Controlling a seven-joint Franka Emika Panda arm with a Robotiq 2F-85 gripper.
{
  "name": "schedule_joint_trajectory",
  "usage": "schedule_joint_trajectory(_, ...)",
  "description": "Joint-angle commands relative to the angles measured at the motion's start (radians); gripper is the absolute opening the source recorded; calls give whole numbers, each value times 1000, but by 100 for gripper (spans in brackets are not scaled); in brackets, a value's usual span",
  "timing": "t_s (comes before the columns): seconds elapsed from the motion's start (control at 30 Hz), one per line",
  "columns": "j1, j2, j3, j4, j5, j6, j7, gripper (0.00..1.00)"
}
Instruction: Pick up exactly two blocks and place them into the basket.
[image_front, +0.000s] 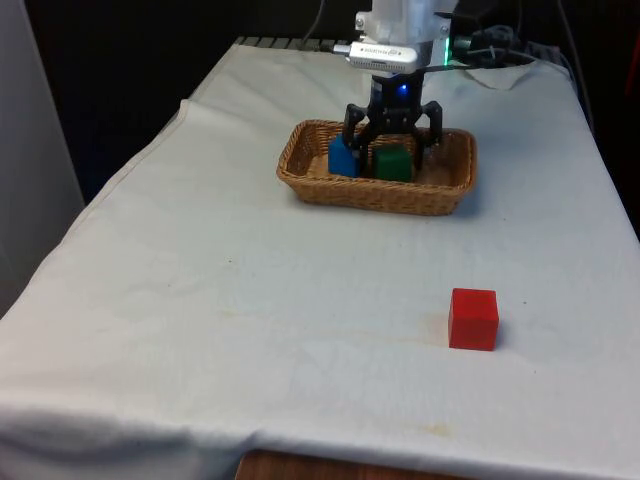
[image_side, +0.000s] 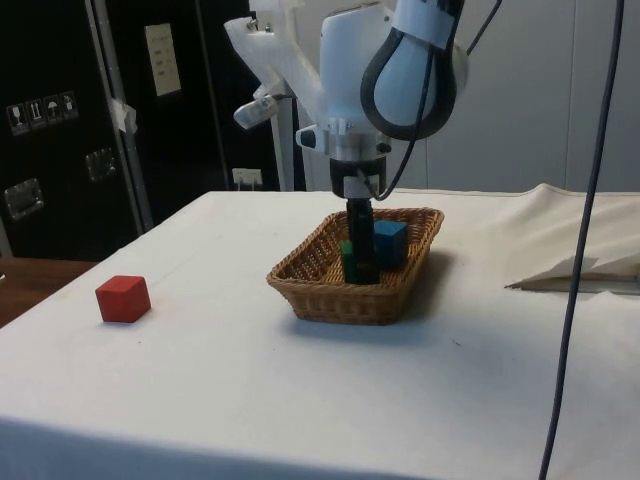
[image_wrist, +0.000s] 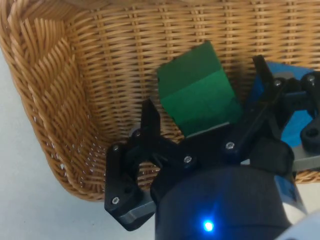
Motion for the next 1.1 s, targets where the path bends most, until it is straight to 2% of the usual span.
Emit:
schedule_joint_trajectory(0.0, -12, -18, 18, -11, 23, 2, -19, 100)
schedule_joint_trajectory(0.1, -11, -17, 17, -11, 21, 2, -19, 100)
schedule_joint_trajectory(0.17, 0, -3, 0, 0, 0, 1, 0, 100)
schedule_joint_trajectory(0.2, -4, -27, 7, -6, 9, -10, -8, 100)
schedule_joint_trajectory(0.37, 7, -65, -6, 6, -11, -44, 13, 100)
schedule_joint_trajectory(0.43, 2, -70, 2, 3, 0, -40, 2, 100)
schedule_joint_trajectory(0.47, 8, -87, -4, 16, -17, -70, 20, 100)
schedule_joint_trajectory(0.63, 9, -115, 1, 42, -20, -111, 28, 100)
schedule_joint_trajectory(0.67, 5, -118, 8, 33, -1, -102, 10, 100)
schedule_joint_trajectory(0.7, 9, -119, 3, 50, -19, -121, 29, 100)
schedule_joint_trajectory(0.93, 15, -135, 9, 110, -16, -186, 45, 100)
schedule_joint_trajectory(0.97, 12, -134, 13, 107, -1, -178, 28, 100)
schedule_joint_trajectory(1.07, 16, -144, 16, 130, -17, -209, 61, 100)
